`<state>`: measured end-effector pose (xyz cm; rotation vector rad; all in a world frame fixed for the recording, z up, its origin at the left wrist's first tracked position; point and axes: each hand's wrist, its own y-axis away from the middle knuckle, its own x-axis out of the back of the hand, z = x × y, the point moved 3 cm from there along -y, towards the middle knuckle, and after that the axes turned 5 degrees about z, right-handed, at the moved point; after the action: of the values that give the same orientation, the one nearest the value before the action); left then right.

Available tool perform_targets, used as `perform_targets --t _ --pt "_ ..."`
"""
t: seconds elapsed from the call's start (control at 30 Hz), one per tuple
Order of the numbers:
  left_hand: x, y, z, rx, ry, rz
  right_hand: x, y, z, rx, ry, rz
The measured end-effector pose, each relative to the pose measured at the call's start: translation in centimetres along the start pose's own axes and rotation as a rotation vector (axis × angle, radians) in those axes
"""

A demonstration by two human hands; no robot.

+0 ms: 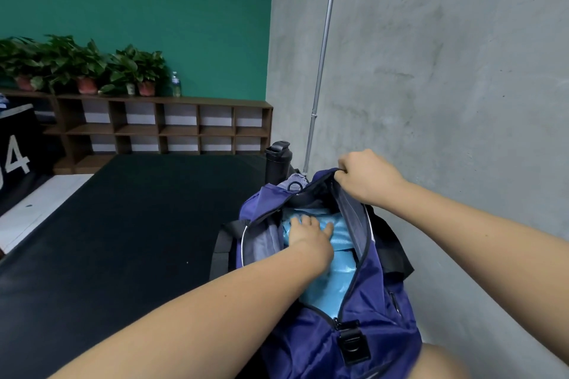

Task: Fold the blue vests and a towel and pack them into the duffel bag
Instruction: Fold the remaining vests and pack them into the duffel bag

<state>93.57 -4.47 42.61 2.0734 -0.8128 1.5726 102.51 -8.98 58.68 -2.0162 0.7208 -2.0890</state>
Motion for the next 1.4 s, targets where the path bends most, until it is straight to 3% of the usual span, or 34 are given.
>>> perform_targets --t 0.2,0.4,0.67,0.87,1.1,1.4 --pt "-0.3 -1.5 -0.7 0.126 0.121 -0.011 0.1 0.6 1.1 0.007 -0.007 -0.004" --pt "-2.5 -2.8 -0.5 0.077 0.28 -0.107 0.0 1.2 1.7 -0.016 -0.034 -0.032" --pt "-0.5 -1.3 -1.5 0.132 0.423 -0.089 -0.3 2.6 1.4 -0.014 -0.007 -0.077" --pt "2.5 5.3 -4.2 -0.076 0.602 -0.008 -0.3 3.3 0.6 0.014 0.02 -0.048" --pt "2.6 15.1 -16.3 0.04 0.702 0.356 -1.3 3.1 -8.4 0.237 -0.166 -0.036" --pt "-5.4 26.6 -31.9 0.407 0.623 0.333 -6.5 4.2 -26.2 0.497 -0.351 -0.187"
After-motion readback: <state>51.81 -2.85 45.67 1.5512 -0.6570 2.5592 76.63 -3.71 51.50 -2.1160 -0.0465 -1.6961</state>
